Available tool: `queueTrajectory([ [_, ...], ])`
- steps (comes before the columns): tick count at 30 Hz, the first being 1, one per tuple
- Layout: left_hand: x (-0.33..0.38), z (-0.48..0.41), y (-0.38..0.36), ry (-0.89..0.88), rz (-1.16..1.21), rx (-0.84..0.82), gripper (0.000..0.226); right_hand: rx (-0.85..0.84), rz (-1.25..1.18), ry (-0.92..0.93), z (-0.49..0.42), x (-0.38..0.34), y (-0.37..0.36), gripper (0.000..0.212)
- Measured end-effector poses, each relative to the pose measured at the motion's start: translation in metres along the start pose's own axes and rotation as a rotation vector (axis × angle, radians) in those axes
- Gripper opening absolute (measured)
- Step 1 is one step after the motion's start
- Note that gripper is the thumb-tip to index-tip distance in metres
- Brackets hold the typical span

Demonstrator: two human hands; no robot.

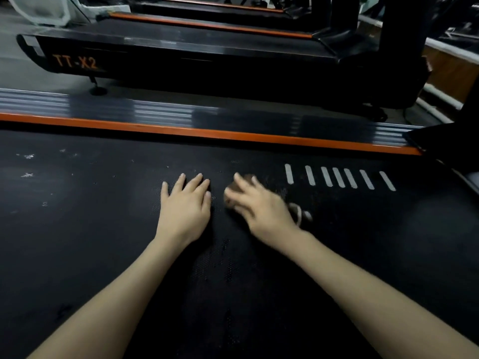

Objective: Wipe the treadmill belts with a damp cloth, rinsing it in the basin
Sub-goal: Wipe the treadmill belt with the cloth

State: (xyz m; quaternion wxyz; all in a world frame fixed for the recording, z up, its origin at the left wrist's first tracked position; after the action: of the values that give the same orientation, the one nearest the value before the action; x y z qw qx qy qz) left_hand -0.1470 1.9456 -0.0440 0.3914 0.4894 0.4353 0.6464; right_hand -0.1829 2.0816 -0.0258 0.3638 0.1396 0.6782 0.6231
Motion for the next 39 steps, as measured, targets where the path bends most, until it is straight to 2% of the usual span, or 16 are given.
queueTrajectory([
  [3, -0.007, 0.014, 0.015, -0.034, 0.181, 0.090, 0.037, -0.050, 0.014, 0.303, 0.073, -0.045, -0.022, 0.042],
  [5, -0.013, 0.035, 0.023, -0.027, 0.150, 0.100, 0.036, -0.089, 0.018, 0.336, 0.079, -0.035, -0.022, 0.043],
  [7, -0.020, 0.066, 0.029, -0.046, 0.057, 0.118, 0.045, -0.053, 0.019, 0.196, 0.051, -0.015, -0.008, 0.041],
  [10, -0.036, 0.117, 0.026, -0.076, -0.123, 0.098, 0.054, 0.040, -0.070, -0.202, -0.001, 0.018, 0.009, 0.039],
  [12, -0.053, 0.140, 0.014, -0.055, -0.211, 0.018, 0.057, 0.083, -0.084, -0.271, -0.010, 0.009, 0.005, 0.037],
  [14, -0.071, 0.154, 0.002, -0.025, -0.232, -0.062, 0.064, 0.045, -0.060, -0.157, 0.003, -0.029, -0.013, 0.036],
  [17, -0.084, 0.165, -0.014, 0.008, -0.210, -0.113, 0.070, 0.006, -0.028, 0.170, 0.066, -0.107, -0.045, 0.035],
  [20, -0.084, 0.166, -0.018, 0.022, -0.181, -0.105, 0.064, -0.113, -0.002, 0.360, 0.110, -0.122, -0.054, 0.041],
  [22, -0.082, 0.166, -0.018, 0.019, -0.174, -0.103, 0.065, -0.053, 0.022, 0.276, 0.112, -0.084, -0.040, 0.040],
  [25, -0.082, 0.166, -0.017, 0.035, -0.165, -0.085, 0.071, 0.057, -0.051, -0.120, 0.102, -0.020, -0.010, 0.040],
  [28, -0.080, 0.165, -0.016, 0.046, -0.168, -0.081, 0.075, 0.076, -0.054, -0.275, 0.104, -0.034, -0.016, 0.038],
  [31, -0.080, 0.164, -0.015, 0.045, -0.173, -0.077, 0.075, 0.044, -0.005, 0.026, 0.126, -0.112, -0.048, 0.041],
  [33, -0.082, 0.165, -0.014, 0.032, -0.168, -0.061, 0.074, -0.074, 0.037, 0.262, 0.160, -0.162, -0.071, 0.048],
  [35, -0.084, 0.167, -0.013, 0.013, -0.171, -0.045, 0.072, -0.180, 0.027, 0.373, 0.186, -0.165, -0.075, 0.052],
  [37, -0.085, 0.168, -0.013, 0.004, -0.172, -0.044, 0.072, -0.157, 0.051, 0.318, 0.199, -0.127, -0.064, 0.055],
  [39, -0.085, 0.167, -0.014, 0.019, -0.164, -0.053, 0.070, -0.059, -0.006, 0.087, 0.205, -0.073, -0.039, 0.053],
])
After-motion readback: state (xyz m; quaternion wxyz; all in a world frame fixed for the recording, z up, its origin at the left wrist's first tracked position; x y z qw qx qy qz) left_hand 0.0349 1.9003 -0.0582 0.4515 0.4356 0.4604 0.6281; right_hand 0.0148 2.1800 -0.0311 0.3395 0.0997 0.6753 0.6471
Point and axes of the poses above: each hand's wrist, its own z-axis away from the middle knuckle, its own y-axis out of the back of the hand, x = y × z, the point moved 7 cm from there along -z, towards the middle knuckle, and after that the axes turned 15 degrees about -x, right-handed, at the moved point
